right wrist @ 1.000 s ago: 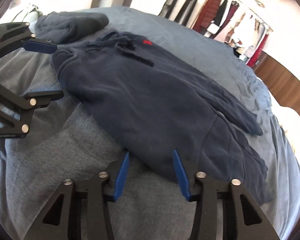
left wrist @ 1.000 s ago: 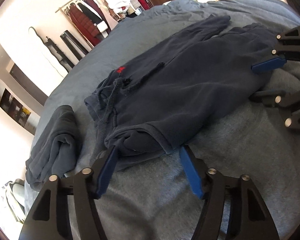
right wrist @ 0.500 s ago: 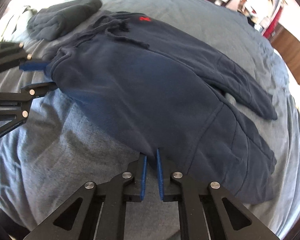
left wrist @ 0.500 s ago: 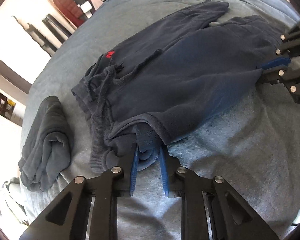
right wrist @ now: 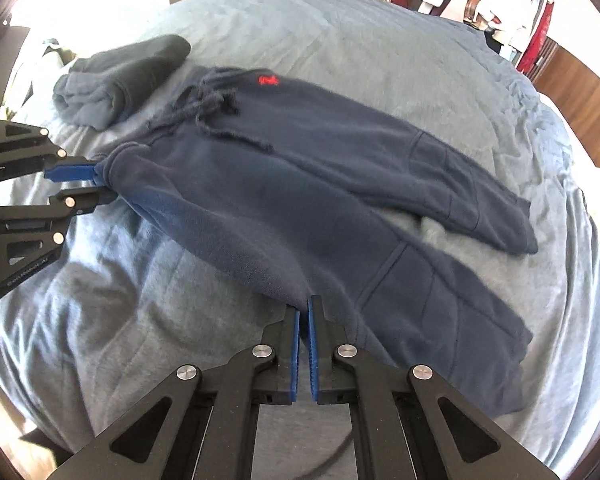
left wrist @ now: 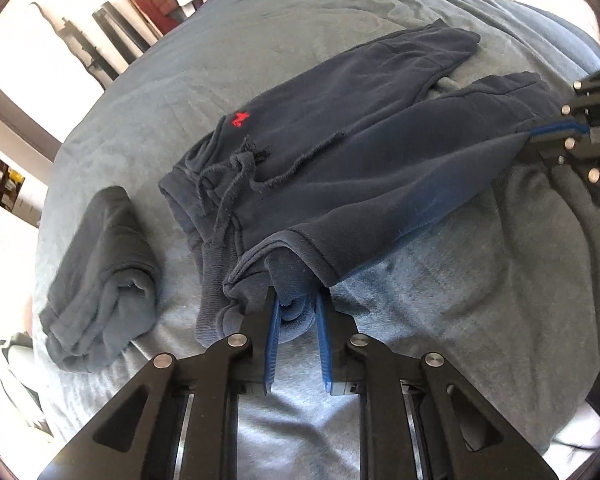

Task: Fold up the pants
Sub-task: 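Grasp one cuff with the left gripper while the right gripper grasps the other cuff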

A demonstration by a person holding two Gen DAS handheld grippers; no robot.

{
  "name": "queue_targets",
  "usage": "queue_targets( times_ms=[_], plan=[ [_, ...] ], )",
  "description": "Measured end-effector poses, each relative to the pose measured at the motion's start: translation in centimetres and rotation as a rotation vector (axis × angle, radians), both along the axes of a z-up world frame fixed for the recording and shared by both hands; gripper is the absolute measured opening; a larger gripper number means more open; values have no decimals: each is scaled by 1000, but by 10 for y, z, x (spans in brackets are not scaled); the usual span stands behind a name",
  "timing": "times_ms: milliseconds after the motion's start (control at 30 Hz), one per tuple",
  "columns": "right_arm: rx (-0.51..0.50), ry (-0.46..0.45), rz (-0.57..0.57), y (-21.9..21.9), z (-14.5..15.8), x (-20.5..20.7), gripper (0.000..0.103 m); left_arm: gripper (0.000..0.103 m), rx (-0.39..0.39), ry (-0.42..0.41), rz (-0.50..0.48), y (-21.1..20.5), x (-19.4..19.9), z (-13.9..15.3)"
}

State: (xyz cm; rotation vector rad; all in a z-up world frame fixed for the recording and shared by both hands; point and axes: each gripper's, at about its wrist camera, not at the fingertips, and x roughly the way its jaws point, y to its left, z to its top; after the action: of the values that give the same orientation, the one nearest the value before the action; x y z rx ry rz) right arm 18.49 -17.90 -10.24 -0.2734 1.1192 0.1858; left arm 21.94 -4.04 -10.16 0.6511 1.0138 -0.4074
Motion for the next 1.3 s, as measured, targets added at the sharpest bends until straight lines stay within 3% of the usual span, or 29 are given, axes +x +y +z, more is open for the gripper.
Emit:
queue_targets(
  times_ms=[333,633,967,1300],
  plan=[
    [38,47,21,-12,48,23,4,17,-17,63,11,-2,29,49],
    [82,123,49,-25,63,85,4,17,-18,119,-16,-9,86,70],
    [91,190,98,-36,44,172,4,17,-50,197,-11,-11,167,61],
    [84,243,106,-37,4,231,4,17,-53,213,-25,-8,216,36]
  ],
)
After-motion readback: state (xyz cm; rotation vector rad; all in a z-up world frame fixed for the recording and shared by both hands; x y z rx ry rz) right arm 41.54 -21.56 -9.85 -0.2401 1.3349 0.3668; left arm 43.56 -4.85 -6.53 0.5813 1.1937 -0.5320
